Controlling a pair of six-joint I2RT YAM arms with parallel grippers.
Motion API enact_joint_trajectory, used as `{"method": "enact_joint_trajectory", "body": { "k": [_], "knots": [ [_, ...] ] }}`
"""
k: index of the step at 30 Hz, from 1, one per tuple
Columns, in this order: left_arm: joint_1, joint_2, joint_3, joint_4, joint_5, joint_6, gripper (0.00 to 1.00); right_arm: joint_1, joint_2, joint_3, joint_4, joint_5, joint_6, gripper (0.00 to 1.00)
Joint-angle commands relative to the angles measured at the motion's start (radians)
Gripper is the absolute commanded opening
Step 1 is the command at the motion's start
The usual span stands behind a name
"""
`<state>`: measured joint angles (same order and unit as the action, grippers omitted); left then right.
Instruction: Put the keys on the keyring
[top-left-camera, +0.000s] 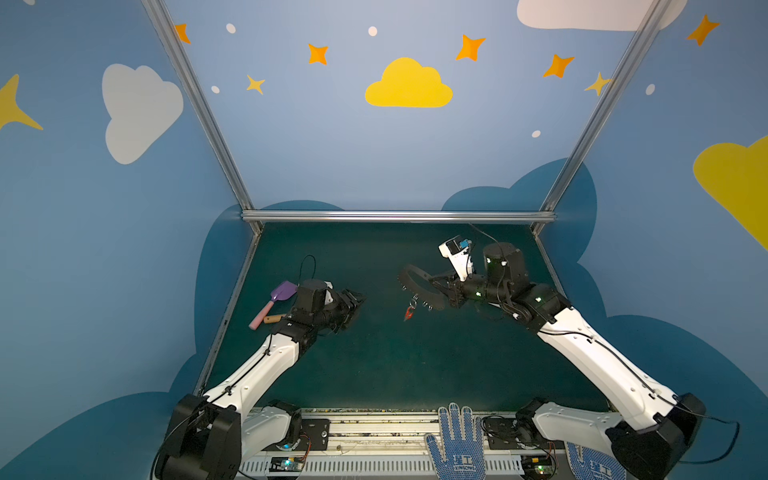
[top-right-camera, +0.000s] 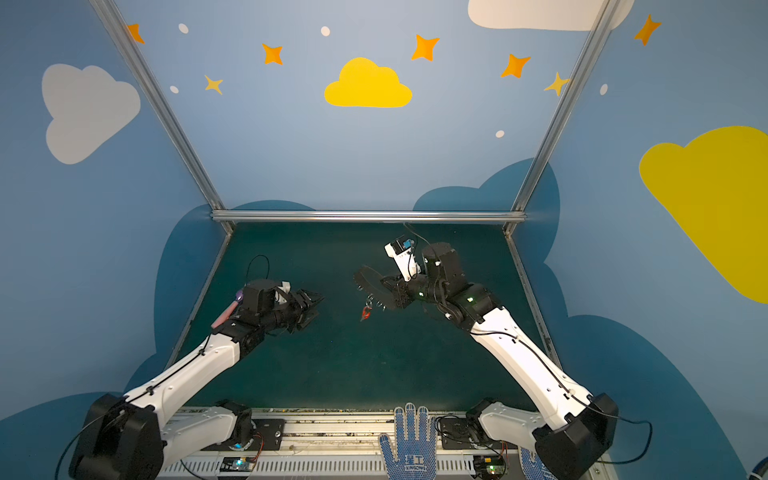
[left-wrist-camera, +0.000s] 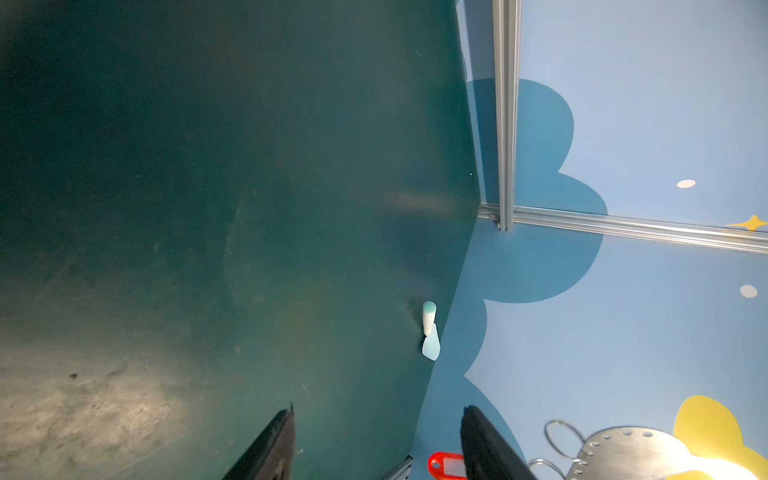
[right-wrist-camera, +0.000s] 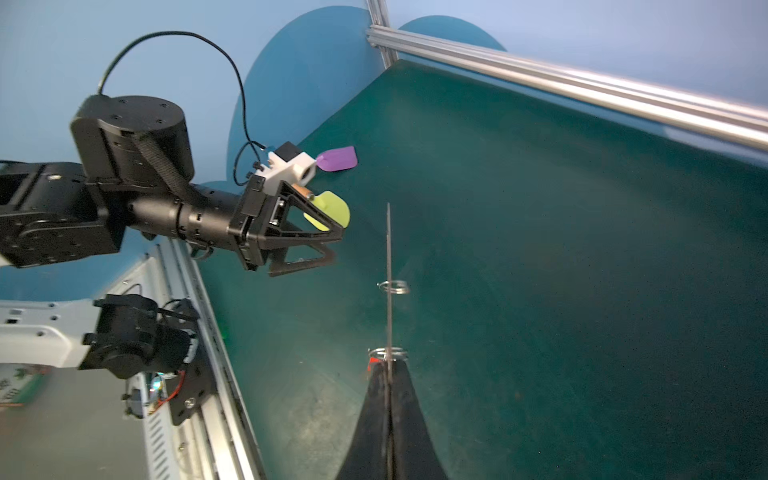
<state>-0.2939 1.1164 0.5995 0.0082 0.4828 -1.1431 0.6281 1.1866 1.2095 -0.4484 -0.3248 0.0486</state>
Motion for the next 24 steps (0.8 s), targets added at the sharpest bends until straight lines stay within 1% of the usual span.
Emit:
{"method": "enact_joint_trajectory", "body": {
  "k": [1,7,12,17,24],
  "knots": [
    [0.018,-0.038,-0.016,-0.025,-0.025,-0.007,0.69,0.022,0.008,0.070,-0.056,0.074,-0.105,0.00],
    [0.049,-0.084,-0.042,-0.045,-0.021,-0.007,0.72,0.056,0.020,0.097,-0.030,0.096,-0.118,0.00],
    [0.075,-0.113,-0.056,-0.064,-0.026,-0.009,0.77,0.082,0.029,0.067,0.030,0.122,-0.092,0.00],
    [0.103,-0.150,-0.062,-0.087,-0.036,-0.010,0.79,0.105,0.049,-0.048,0.193,0.124,-0.022,0.00],
    [0.129,-0.199,-0.061,-0.124,-0.050,-0.010,0.81,0.136,0.148,-0.206,0.474,0.111,0.094,0.00]
  ]
}}
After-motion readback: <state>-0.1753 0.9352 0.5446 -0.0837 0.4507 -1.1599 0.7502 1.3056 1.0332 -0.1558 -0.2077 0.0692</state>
